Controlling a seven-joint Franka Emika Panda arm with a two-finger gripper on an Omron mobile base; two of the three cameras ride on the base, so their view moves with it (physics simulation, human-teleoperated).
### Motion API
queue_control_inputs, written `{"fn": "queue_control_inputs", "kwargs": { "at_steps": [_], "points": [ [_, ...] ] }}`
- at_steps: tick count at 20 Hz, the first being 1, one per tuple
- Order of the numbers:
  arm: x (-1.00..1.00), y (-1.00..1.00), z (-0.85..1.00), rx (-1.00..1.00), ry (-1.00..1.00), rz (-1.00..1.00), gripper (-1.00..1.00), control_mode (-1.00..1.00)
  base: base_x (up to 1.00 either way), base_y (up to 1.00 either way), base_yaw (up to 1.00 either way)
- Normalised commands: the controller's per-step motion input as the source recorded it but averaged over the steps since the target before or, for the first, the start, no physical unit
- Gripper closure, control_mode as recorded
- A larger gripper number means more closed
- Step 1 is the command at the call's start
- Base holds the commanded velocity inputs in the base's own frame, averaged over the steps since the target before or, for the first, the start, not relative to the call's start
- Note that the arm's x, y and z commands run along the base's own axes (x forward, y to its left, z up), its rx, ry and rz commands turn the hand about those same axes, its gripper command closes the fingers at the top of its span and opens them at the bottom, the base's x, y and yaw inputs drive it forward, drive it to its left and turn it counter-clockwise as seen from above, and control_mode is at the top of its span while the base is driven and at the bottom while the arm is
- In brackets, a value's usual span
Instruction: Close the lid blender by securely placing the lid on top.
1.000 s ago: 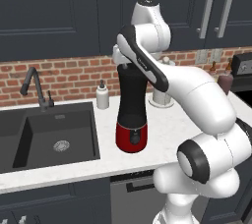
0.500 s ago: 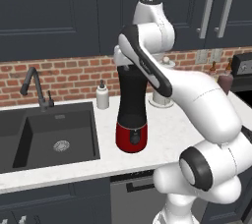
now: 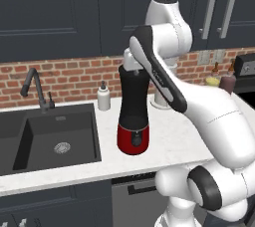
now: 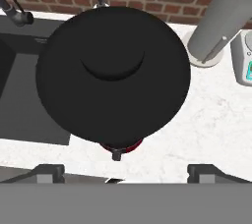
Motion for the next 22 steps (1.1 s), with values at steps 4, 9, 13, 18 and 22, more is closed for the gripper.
{"fn": "queue_control_inputs", "kwargs": {
  "at_steps": [4,9,13,18,22],
  "points": [
    [-0.55,-0.46,0.0,0.0,-0.11,-0.01,-1.0,-1.0,0.0,0.0,0.0],
    [-0.5,-0.62,0.0,0.06,-0.18,0.0,-1.0,-1.0,0.0,0.0,0.0],
    [-0.45,-0.8,0.0,0.12,-0.17,0.0,-1.0,-1.0,0.0,0.0,0.0],
    [-0.35,-0.94,-0.09,0.15,-0.11,0.0,-1.0,-1.0,0.0,0.0,0.0],
    [-0.11,-0.43,-0.11,0.07,-0.07,0.0,-1.0,-1.0,0.0,0.0,0.0]
  ]
}}
